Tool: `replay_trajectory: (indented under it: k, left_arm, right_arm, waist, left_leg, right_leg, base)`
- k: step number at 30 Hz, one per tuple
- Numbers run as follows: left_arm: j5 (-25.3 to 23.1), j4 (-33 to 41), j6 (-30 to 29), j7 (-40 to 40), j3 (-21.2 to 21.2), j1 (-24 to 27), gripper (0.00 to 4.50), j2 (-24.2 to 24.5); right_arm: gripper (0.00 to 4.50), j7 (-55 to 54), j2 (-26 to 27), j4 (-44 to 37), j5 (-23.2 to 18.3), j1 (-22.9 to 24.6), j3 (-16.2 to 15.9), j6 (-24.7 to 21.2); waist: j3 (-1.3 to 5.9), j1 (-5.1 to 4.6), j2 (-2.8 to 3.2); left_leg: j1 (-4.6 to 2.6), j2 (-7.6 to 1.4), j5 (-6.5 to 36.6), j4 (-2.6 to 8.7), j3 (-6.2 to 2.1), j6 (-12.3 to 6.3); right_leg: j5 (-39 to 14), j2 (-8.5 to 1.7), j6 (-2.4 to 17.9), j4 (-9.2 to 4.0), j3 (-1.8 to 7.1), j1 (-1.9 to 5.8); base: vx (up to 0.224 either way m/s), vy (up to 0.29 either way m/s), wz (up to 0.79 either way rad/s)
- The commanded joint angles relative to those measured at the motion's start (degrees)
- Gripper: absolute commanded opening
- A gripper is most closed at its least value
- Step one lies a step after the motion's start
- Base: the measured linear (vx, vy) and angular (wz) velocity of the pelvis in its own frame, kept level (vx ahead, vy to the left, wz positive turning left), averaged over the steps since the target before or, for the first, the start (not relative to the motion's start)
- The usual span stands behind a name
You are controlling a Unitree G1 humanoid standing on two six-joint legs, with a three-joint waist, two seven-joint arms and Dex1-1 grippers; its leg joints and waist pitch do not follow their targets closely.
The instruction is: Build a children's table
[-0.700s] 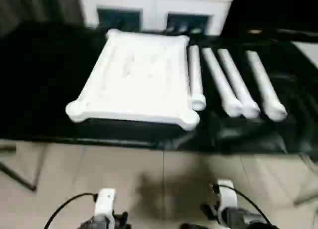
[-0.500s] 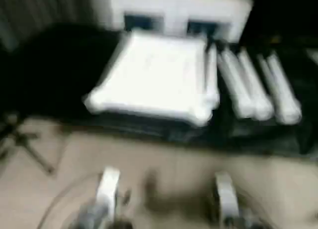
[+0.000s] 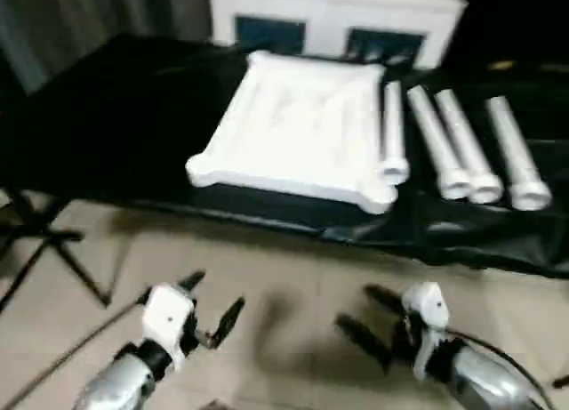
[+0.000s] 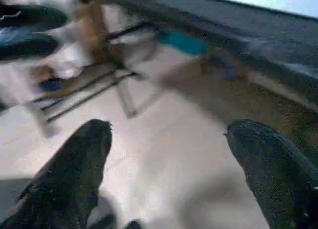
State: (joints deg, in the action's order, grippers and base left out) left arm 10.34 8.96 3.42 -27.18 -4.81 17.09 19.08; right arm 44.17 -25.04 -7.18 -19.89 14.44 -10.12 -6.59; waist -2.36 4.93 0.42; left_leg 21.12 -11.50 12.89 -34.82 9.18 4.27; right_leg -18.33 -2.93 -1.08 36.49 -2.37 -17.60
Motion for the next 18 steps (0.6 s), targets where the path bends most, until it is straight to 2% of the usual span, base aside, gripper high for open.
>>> replay_trajectory:
  k: [1,2,3,4,5,6,8,9,10,11,12,13,14,15,16,17,18]
  left_arm:
    - [1.7,4.4,-3.0,0.1,0.5,0.2,4.47,0.5]
    - [3.0,7.3,-5.7,0.9,1.4,-0.8,4.47,0.5]
    - [3.9,9.3,-7.5,1.5,2.2,-1.5,4.47,0.4]
    - [3.4,10.5,-9.2,3.4,3.2,-3.1,4.47,-0.5]
    - [3.0,10.6,-10.3,4.9,3.9,-4.6,4.47,-1.3]
    - [2.8,10.0,-13.4,8.7,5.4,-8.3,4.47,-3.4]
    - [2.4,9.0,-14.3,10.9,6.1,-10.8,4.50,-4.5]
    - [2.5,6.8,-15.0,14.3,7.0,-15.1,4.50,-6.7]
    - [2.5,6.8,-15.0,14.3,7.0,-15.1,4.50,-6.7]
    - [2.7,6.5,-15.7,15.9,7.2,-16.7,4.50,-7.3]
    - [2.6,6.5,-16.1,17.0,7.2,-17.8,4.50,-7.6]
    - [1.3,6.8,-17.0,18.5,7.0,-19.1,4.50,-7.9]
    - [0.5,6.9,-17.5,19.2,6.9,-19.7,4.50,-8.0]
    - [-0.6,6.8,-17.5,20.1,6.8,-20.4,4.50,-8.2]
    - [-2.1,7.2,-17.7,20.3,6.6,-20.8,4.50,-8.3]
    - [-3.1,7.4,-18.3,20.5,6.4,-20.8,4.50,-8.3]
    - [-3.0,7.4,-18.8,20.5,6.5,-20.8,4.50,-8.3]
  right_arm:
    - [4.10,1.4,-1.5,-5.5,-2.0,0.3,0.1,-3.0]
    - [4.10,-0.2,-1.1,-9.0,-4.4,-0.4,1.6,-5.0]
    - [4.10,-1.6,-0.5,-11.2,-6.0,-1.0,2.8,-6.4]
    - [4.10,-5.2,1.5,-12.5,-6.9,-3.0,4.9,-7.4]
    - [4.10,-7.8,3.1,-12.7,-7.4,-4.8,6.3,-8.0]
    - [4.10,-15.1,6.7,-11.0,-5.4,-9.9,9.7,-9.0]
    - [4.40,-20.5,8.6,-8.5,-4.9,-13.7,12.0,-10.7]
    - [4.46,-30.1,11.6,-4.3,-3.7,-19.3,16.6,-10.8]
    - [4.46,-30.1,11.6,-4.3,-3.7,-19.3,16.6,-10.8]
    - [4.48,-31.7,11.6,-4.1,-3.9,-20.7,17.2,-11.4]
    - [4.48,-32.2,11.2,-4.6,-3.7,-21.3,17.2,-11.7]
    - [4.48,-33.3,11.0,-5.7,-3.3,-22.0,17.1,-13.2]
    - [4.48,-33.8,11.0,-6.3,-2.9,-22.3,16.9,-14.0]
    - [4.48,-34.3,10.9,-6.8,-1.5,-22.6,16.6,-14.3]
    - [4.48,-35.5,11.3,-7.7,1.0,-22.9,16.1,-15.4]
    - [4.48,-37.2,11.8,-8.1,3.6,-22.9,15.5,-17.0]
    - [4.48,-38.3,12.3,-8.0,4.2,-23.0,15.3,-17.8]
  waist:
    - [0.73,-0.39,0.19]
    - [0.84,-0.52,0.02]
    - [1.15,-0.57,0.14]
    - [1.06,-0.96,0.05]
    - [1.37,-1.16,0.08]
    - [1.29,-1.67,-0.09]
    - [1.40,-2.05,0.01]
    - [1.80,-2.01,-0.07]
    - [1.90,-2.09,0.17]
    - [2.32,-1.78,0.21]
    - [3.02,-1.53,0.47]
    - [3.43,-1.47,0.40]
    - [3.71,-1.40,0.75]
    - [4.03,-1.19,0.59]
    - [4.12,-1.19,0.94]
    - [4.15,-1.12,0.77]
    - [4.06,-1.15,0.70]
  left_leg:
    - [-0.77,-3.19,19.4,6.71,-1.66,-0.27]
    - [-0.71,-2.90,17.9,6.61,-1.36,-0.31]
    - [-0.71,-2.86,15.3,6.68,-1.34,-0.04]
    - [-0.73,-2.96,15.2,6.90,-1.33,0.68]
    - [-0.72,-2.80,14.6,6.75,-1.37,1.00]
    - [-0.62,-2.60,13.5,6.77,-1.26,1.89]
    - [-0.78,-2.30,12.3,6.52,-1.10,3.03]
    - [-0.83,-2.19,10.6,6.21,-1.03,3.21]
    - [-1.08,-1.90,9.2,5.96,-0.73,4.07]
    - [-0.97,-1.85,6.7,5.42,-0.64,4.23]
    - [-0.66,-1.54,0.1,4.55,-0.75,3.44]
    - [-0.64,-1.14,-5.0,3.87,-0.69,2.46]
    - [-0.47,-0.80,-7.2,3.50,-0.69,2.17]
    - [-0.19,-0.50,-10.3,3.11,-0.61,1.50]
    - [-0.01,-0.34,-11.1,3.00,-0.65,1.52]
    - [0.06,-0.22,-11.5,2.94,-0.62,1.59]
    - [0.08,-0.17,-10.5,3.05,-0.57,1.73]
  right_leg:
    - [-5.8,-4.85,7.2,-5.85,2.78,-0.23]
    - [-6.8,-4.89,6.9,-6.09,2.81,-0.46]
    - [-5.3,-4.94,6.8,-5.82,2.79,-0.46]
    - [-4.7,-4.74,6.7,-5.81,2.64,-0.78]
    - [-3.6,-4.71,6.9,-5.51,2.54,-0.76]
    - [-2.2,-4.53,7.1,-5.34,2.47,-1.07]
    - [-1.6,-4.46,7.6,-5.26,2.55,-1.25]
    - [0.2,-4.43,7.6,-5.07,2.57,-1.04]
    - [2.1,-4.27,8.0,-4.90,2.61,-1.40]
    - [7.5,-4.07,7.0,-4.64,2.71,-0.95]
    - [19.0,-3.61,5.7,-3.60,2.62,-0.34]
    - [28.8,-3.06,4.7,-3.01,2.35,-0.24]
    - [33.1,-2.95,4.2,-2.47,2.32,-0.01]
    - [39.7,-2.78,3.1,-1.97,2.19,0.20]
    - [41.8,-2.66,2.6,-1.76,2.03,0.25]
    - [44.3,-2.51,1.0,-1.69,1.76,0.17]
    - [43.6,-2.57,0.7,-1.77,1.74,0.11]
  base:
    - [0.000,0.000,0.00]
    - [0.000,0.000,0.00]
    - [0.000,0.000,0.00]
    - [0.000,0.000,0.00]
    - [0.000,0.000,0.00]
    - [0.000,0.000,0.00]
    - [0.000,0.000,0.00]
    - [0.000,0.000,0.00]
    - [0.000,0.000,0.00]
    - [0.000,0.000,0.00]
    - [0.000,0.000,0.00]
    - [0.057,-0.001,-0.02]
    - [0.057,-0.001,-0.02]
    - [0.000,0.000,0.00]
    - [0.000,0.000,0.00]
    - [0.000,0.000,0.00]
    - [0.000,0.000,0.00]
